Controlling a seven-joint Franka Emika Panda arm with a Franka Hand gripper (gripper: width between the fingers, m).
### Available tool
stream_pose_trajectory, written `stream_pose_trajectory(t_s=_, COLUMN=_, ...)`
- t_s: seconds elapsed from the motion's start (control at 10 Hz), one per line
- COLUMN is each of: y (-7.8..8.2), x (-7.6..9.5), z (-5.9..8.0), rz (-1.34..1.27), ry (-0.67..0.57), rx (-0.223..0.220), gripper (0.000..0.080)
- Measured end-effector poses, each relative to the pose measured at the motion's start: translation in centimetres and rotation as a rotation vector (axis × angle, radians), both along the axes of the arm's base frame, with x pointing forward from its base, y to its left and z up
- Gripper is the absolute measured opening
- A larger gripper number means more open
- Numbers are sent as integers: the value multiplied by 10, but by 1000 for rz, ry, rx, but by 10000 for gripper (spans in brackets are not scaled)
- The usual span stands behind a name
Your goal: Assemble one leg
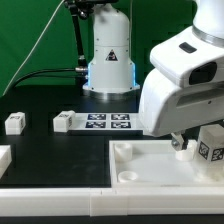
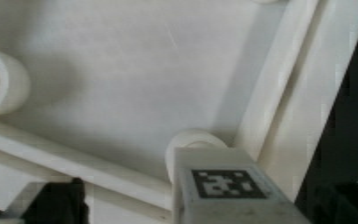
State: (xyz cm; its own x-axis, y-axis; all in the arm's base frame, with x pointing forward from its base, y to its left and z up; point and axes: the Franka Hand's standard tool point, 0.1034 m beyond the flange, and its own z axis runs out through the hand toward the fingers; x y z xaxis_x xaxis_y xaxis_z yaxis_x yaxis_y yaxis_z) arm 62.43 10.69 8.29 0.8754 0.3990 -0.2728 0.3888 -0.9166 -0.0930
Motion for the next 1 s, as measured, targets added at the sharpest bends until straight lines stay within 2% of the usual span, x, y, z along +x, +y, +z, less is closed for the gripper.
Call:
stream_pose_trajectory(t_s=0.2, y=0, x=0, z=0, rz=-2, ry=0, rx=1, gripper=389)
stream_pose_trajectory(t_s=0.3, y=0, x=0, z=0, rz=-2, ry=1, rx=1, gripper=389)
stream_pose_trajectory(t_s=0.4, y=0, x=0, z=0, rz=-2, ry=1, rx=1, gripper=290)
stream_pose_trajectory(t_s=0.8, y=1, x=0, z=0, rz=-64, ry=0, rx=-15, gripper=290)
stream_pose_trajectory(t_s=1.0, y=7, x=-2, z=-1, rz=-373, ry=-21, rx=-89, gripper=290)
